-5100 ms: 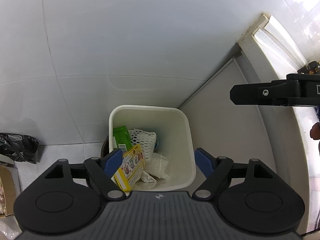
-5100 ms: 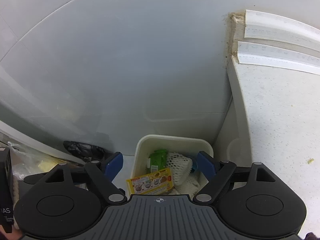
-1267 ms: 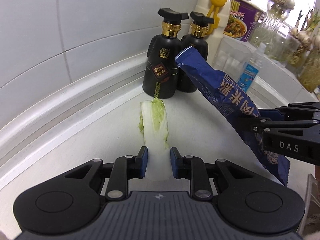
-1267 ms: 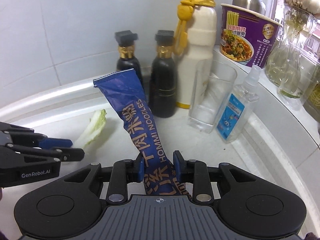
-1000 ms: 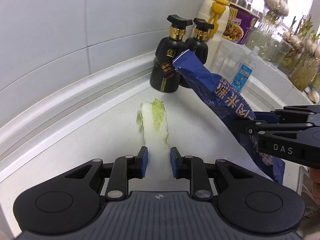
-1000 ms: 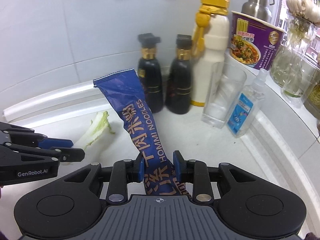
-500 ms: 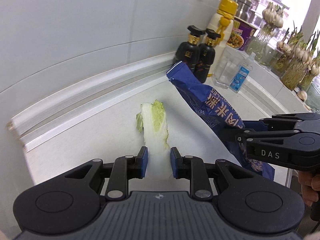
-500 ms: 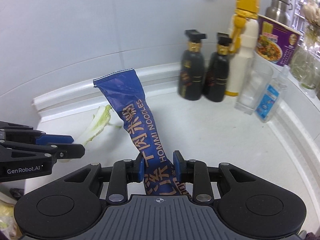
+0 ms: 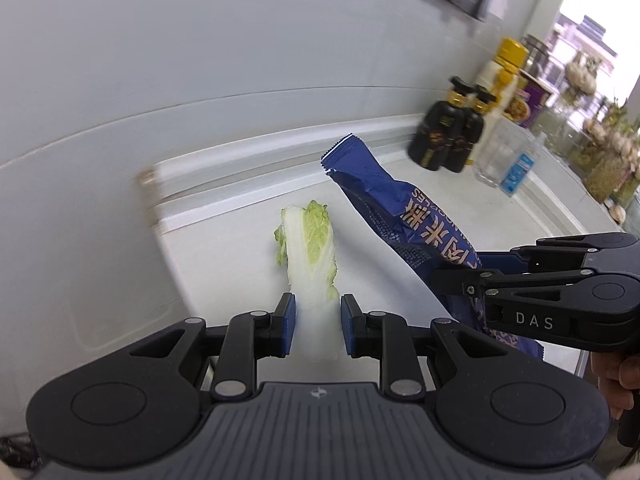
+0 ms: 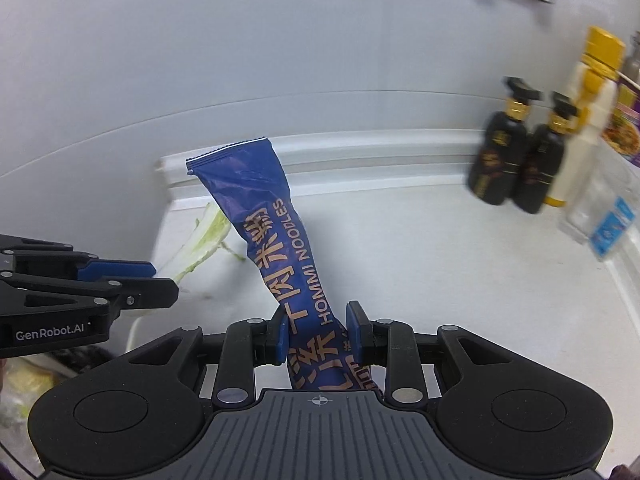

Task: Collect trash
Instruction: 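Lift the cabbage leaf and blue wrapper and carry both over the bin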

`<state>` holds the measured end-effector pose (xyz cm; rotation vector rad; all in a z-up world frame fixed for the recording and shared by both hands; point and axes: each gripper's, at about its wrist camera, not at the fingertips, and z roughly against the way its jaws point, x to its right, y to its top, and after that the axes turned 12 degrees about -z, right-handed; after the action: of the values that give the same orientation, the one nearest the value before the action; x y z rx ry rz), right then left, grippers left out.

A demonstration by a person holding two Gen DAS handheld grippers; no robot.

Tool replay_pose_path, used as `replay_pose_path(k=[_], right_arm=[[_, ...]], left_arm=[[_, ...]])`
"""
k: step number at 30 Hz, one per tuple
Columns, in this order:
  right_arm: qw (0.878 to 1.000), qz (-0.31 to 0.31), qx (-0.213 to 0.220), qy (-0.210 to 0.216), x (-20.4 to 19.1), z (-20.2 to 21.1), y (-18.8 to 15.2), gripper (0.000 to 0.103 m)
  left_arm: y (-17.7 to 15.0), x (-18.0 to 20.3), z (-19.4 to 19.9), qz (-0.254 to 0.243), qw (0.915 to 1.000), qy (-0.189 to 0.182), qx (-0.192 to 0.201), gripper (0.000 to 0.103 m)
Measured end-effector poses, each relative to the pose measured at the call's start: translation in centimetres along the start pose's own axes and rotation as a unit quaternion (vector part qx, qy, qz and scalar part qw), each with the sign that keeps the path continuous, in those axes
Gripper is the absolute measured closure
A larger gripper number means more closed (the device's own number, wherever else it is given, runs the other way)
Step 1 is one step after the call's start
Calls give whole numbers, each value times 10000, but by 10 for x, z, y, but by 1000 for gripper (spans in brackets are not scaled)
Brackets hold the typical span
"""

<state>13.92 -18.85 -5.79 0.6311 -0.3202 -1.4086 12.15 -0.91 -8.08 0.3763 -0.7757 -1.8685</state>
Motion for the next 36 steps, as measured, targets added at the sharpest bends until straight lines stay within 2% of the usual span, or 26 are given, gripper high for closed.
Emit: replay_pose_path(k=[6, 12, 24, 30, 36], right_arm=[[9993, 221, -218, 227, -50, -6, -5, 76], [9976, 320, -468, 405, -94, -16, -10, 76], [9884, 382, -1274, 734, -190, -60, -40, 76], [9775, 107, -2036, 534, -218, -109, -70, 76], [9573, -26, -2890, -79, -227, -173, -95, 75]], left_arm=[[-26, -34, 19, 447, 9988, 178, 9, 81], [-58, -73, 33, 1009, 9940, 428, -34, 81], [-127, -125, 25, 1759, 9805, 715, -514, 81], [-159, -145, 8, 2128, 9711, 736, -797, 81], [-182, -157, -28, 2320, 9646, 577, -1110, 81]])
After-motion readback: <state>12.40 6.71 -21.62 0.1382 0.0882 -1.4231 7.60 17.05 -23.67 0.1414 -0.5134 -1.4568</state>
